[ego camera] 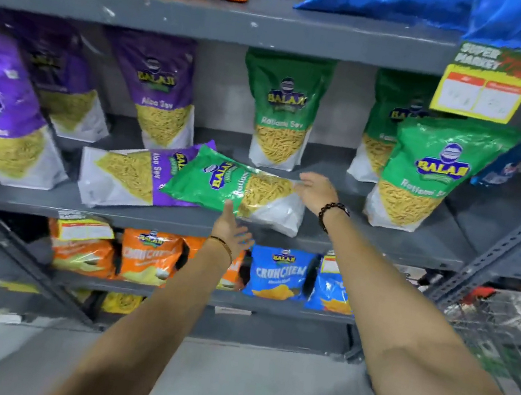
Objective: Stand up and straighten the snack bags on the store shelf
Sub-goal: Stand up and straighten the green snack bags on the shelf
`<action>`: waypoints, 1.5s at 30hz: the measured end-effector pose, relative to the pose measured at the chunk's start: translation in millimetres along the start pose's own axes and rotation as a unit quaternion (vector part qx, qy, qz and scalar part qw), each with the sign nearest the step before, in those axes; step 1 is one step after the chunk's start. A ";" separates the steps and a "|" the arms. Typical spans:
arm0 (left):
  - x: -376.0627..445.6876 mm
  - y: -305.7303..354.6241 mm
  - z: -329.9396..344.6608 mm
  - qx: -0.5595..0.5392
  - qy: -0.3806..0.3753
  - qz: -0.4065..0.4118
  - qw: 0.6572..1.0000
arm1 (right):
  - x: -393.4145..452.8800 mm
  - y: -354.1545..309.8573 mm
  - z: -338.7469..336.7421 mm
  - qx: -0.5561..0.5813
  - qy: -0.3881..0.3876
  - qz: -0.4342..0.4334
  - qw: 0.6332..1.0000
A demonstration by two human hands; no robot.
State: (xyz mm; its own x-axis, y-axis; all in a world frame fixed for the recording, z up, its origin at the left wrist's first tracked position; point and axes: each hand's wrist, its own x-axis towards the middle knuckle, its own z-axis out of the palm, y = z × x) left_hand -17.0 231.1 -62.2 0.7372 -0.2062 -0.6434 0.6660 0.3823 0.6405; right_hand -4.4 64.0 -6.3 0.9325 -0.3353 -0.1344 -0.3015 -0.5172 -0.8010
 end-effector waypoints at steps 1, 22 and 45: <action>3.9 5.9 -0.1 -0.029 0.024 0.019 0.999 | 6.1 -8.1 4.5 -0.025 -0.016 -0.007 1.000; 27.6 44.9 4.5 -0.041 0.024 0.089 0.995 | 62.9 29.1 12.3 0.101 -0.172 0.123 0.972; -19.5 125.8 27.9 0.235 -0.271 0.154 0.921 | -4.7 22.4 -49.9 0.419 -0.194 -0.029 0.887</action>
State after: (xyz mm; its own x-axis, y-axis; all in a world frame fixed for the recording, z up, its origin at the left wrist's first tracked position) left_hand 55.6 258.0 42.7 0.7630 -0.6214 -0.1780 0.2970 0.0925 0.9504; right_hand -25.4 14.7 5.5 0.9888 0.0529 -0.1393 -0.1488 0.2963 -0.9434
